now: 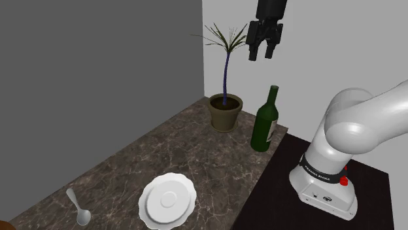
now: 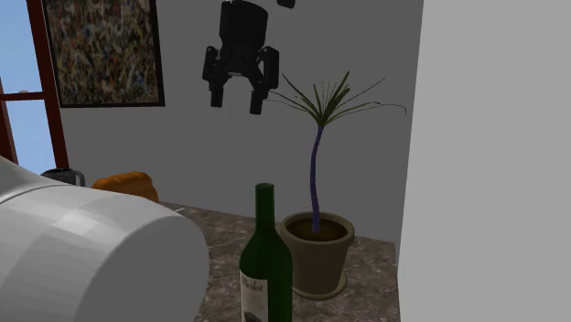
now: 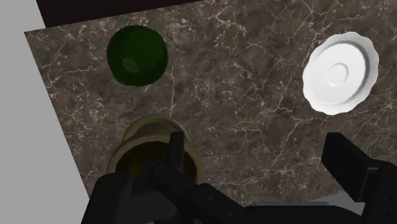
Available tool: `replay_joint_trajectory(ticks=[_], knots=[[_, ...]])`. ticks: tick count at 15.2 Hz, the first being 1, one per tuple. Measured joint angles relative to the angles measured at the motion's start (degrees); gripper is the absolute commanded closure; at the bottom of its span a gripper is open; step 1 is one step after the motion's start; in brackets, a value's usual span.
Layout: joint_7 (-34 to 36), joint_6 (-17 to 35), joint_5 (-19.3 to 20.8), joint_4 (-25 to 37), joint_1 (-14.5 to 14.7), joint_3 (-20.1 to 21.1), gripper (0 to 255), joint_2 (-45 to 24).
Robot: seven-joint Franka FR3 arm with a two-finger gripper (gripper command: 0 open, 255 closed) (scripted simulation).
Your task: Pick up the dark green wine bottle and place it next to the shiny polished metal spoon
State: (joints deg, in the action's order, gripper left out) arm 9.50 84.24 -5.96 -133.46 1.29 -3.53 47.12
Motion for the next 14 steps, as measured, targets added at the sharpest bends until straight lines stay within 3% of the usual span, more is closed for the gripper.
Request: replay_joint_trajectory(ticks=[2, 14], knots=[[0.0, 0.8, 0.4, -1.4, -0.3, 0.0, 0, 0.8], [-1.1, 12.8, 10.3, -25.1, -8.3, -3.3, 0, 17.7]])
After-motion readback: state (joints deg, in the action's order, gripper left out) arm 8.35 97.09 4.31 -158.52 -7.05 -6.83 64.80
